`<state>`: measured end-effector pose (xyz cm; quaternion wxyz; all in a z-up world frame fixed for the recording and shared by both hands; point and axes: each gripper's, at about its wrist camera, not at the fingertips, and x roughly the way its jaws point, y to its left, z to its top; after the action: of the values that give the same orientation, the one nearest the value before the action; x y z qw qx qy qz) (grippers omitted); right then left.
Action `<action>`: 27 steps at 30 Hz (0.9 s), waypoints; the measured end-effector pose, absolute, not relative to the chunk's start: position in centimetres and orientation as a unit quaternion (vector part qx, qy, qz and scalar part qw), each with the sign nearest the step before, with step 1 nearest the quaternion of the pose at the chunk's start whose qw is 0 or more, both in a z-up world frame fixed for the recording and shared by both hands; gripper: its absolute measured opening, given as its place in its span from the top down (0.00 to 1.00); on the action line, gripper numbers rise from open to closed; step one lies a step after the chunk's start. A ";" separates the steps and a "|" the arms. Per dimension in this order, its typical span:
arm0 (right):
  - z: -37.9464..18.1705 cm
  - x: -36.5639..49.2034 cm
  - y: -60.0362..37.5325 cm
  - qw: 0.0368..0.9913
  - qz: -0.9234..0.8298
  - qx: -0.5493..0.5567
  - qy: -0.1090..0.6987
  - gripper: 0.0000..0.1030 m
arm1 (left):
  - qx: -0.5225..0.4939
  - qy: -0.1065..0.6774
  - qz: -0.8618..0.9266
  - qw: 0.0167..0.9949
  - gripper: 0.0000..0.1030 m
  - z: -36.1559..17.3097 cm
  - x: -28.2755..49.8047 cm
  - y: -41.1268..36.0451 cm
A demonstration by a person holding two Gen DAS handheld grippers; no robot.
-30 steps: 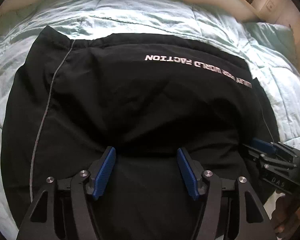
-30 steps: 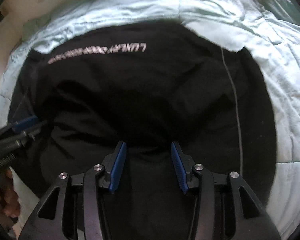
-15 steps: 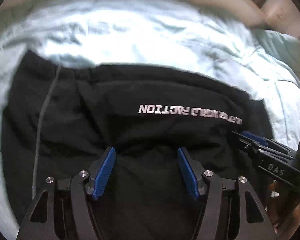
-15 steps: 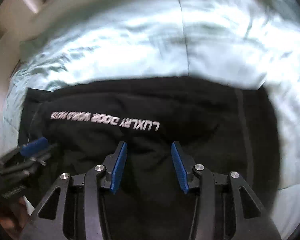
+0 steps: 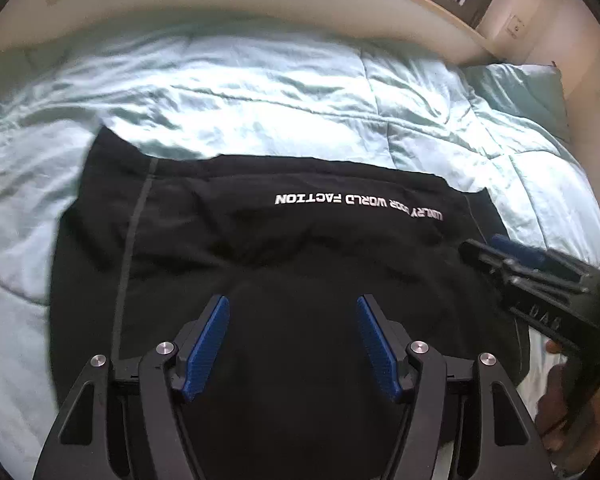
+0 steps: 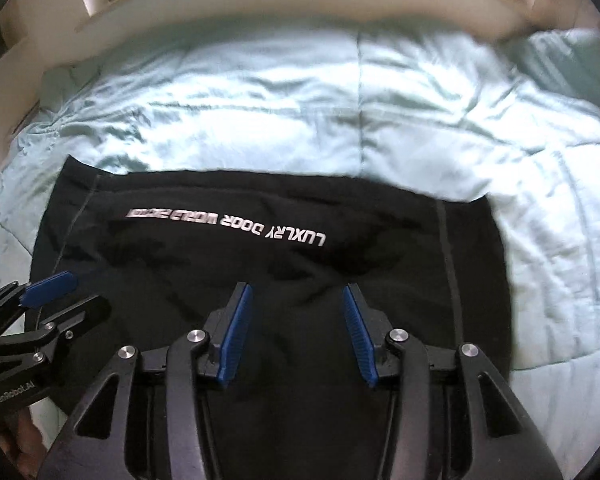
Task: Fold large clothes
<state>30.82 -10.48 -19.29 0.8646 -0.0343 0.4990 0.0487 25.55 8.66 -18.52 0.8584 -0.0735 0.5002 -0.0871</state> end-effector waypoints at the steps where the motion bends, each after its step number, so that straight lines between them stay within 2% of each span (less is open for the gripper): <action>1: -18.5 30.1 -10.5 0.867 0.044 -0.034 0.496 0.51 | -0.075 0.495 -0.090 0.861 0.35 -17.9 24.8 8.8; 9: -18.1 25.1 -12.1 0.852 0.056 0.006 0.520 0.51 | -0.085 0.515 -0.086 0.849 0.35 -18.1 19.9 9.8; 13: -21.6 22.8 -12.6 0.825 0.056 0.026 0.562 0.51 | -0.092 0.550 -0.091 0.825 0.35 -21.0 18.3 9.0; 15: -25.1 22.9 -12.4 0.793 0.068 0.039 0.604 0.51 | -0.080 0.586 -0.073 0.803 0.34 -23.6 18.7 8.5; 18: -27.4 23.1 -13.1 0.786 0.079 0.052 0.611 0.51 | -0.106 0.586 -0.075 0.800 0.34 -23.5 18.9 8.9; 22: -25.1 22.4 -14.6 0.797 0.097 0.075 0.592 0.51 | -0.077 0.556 -0.070 0.825 0.34 -21.1 17.8 9.7; 27: -20.8 21.1 -17.2 0.827 0.108 0.083 0.546 0.50 | -0.095 0.510 -0.052 0.854 0.34 -17.7 15.9 13.0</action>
<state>21.05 -17.23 -20.83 0.8267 0.0827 0.5461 0.1077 15.87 13.01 -17.69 0.8535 -0.0946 0.5098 -0.0518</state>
